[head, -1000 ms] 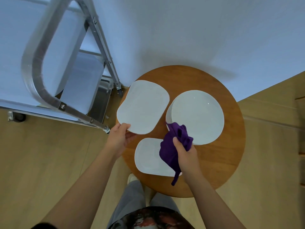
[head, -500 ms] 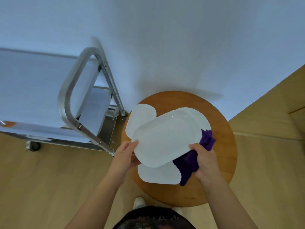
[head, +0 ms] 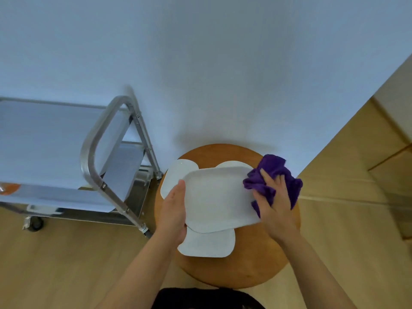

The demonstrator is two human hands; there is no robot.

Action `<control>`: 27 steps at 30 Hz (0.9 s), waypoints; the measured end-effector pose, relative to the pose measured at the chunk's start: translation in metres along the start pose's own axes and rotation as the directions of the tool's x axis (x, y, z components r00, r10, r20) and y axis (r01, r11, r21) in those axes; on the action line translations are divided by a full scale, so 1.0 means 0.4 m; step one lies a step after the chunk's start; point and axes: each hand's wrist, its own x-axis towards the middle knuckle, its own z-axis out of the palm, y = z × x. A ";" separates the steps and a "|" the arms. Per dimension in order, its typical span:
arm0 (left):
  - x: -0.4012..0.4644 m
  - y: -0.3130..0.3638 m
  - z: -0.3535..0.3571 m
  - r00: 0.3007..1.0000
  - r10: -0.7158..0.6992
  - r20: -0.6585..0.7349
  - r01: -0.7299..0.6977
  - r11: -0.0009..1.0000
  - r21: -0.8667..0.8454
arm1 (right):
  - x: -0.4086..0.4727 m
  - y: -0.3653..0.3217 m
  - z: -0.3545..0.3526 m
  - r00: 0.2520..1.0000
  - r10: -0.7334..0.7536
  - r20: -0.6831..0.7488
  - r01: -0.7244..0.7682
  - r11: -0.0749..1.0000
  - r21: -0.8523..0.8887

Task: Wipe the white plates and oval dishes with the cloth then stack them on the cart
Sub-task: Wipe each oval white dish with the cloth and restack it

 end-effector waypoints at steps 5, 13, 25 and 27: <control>-0.068 0.007 0.061 0.956 0.239 0.172 -0.251 0.966 0.054 | 0.015 -0.052 0.063 0.997 0.008 0.081 0.018 0.948 -0.317; -0.093 0.036 0.075 0.949 0.246 0.197 -0.243 0.969 -0.042 | -0.052 -0.172 0.144 0.926 -0.160 0.343 0.067 0.961 0.267; -0.061 0.094 0.011 0.993 0.068 0.093 -0.035 0.947 -0.320 | -0.076 -0.174 0.070 0.820 -0.264 0.508 0.056 0.920 0.389; -0.063 0.114 0.015 0.985 0.110 0.133 -0.064 0.948 -0.312 | -0.085 -0.172 0.060 0.816 -0.386 0.431 0.314 0.921 0.231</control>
